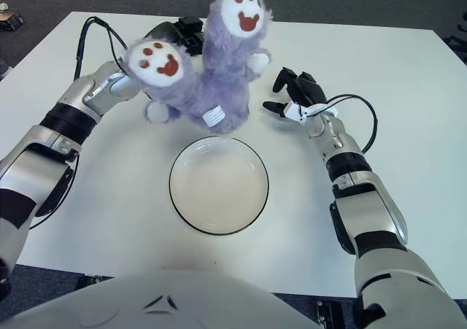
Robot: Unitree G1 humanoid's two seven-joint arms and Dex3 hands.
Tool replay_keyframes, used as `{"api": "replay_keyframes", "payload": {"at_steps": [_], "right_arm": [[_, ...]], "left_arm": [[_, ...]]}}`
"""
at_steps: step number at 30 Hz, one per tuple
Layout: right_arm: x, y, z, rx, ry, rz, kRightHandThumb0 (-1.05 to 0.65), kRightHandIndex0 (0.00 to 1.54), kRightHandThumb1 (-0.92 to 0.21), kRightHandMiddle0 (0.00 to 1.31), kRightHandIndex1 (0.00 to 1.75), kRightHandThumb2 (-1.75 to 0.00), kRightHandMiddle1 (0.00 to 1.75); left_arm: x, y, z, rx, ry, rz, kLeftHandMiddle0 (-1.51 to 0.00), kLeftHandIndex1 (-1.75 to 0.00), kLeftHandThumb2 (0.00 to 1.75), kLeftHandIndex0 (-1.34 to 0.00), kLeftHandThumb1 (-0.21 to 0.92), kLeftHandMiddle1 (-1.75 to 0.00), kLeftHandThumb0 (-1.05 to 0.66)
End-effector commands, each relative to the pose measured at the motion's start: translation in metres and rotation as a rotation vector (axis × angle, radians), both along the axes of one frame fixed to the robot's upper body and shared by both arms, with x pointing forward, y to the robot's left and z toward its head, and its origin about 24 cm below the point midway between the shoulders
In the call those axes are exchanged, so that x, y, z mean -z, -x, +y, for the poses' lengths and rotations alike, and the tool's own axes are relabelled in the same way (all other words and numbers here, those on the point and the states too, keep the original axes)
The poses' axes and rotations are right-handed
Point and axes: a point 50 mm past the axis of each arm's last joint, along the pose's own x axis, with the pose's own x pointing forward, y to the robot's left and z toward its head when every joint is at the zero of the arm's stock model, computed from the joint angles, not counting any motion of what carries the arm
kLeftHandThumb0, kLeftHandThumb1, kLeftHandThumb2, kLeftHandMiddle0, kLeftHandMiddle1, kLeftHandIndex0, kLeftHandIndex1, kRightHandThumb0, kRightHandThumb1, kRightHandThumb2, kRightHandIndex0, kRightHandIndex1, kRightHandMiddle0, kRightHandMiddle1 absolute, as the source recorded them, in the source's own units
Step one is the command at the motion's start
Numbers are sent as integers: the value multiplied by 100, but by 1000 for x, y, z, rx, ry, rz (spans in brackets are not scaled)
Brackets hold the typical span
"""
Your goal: Put the doll into the plate.
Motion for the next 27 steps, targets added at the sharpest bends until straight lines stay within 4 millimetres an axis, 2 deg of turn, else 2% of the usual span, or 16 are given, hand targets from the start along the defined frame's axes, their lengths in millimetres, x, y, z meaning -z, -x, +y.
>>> {"api": "replay_keyframes", "payload": {"at_steps": [1, 12, 20, 27], "right_arm": [[25, 10, -5, 12, 30, 107, -35, 38, -92, 19, 158, -52, 175], [26, 9, -4, 36, -33, 121, -35, 41, -92, 19, 157, -52, 175], [29, 8, -6, 67, -68, 134, -35, 38, -92, 19, 172, -52, 175], [30, 8, -6, 71, -60, 128, -36, 38, -92, 19, 174, -51, 175]], "left_arm": [[-2, 6, 5, 52, 7, 50, -84, -175, 165, -106, 4, -175, 60], [0, 22, -3, 148, -37, 87, -80, -175, 160, -104, 9, -175, 57], [5, 33, -5, 202, -110, 165, -78, -175, 157, -102, 11, -175, 56], [15, 40, -10, 229, -175, 152, -76, -175, 154, -98, 13, -175, 54]]}}
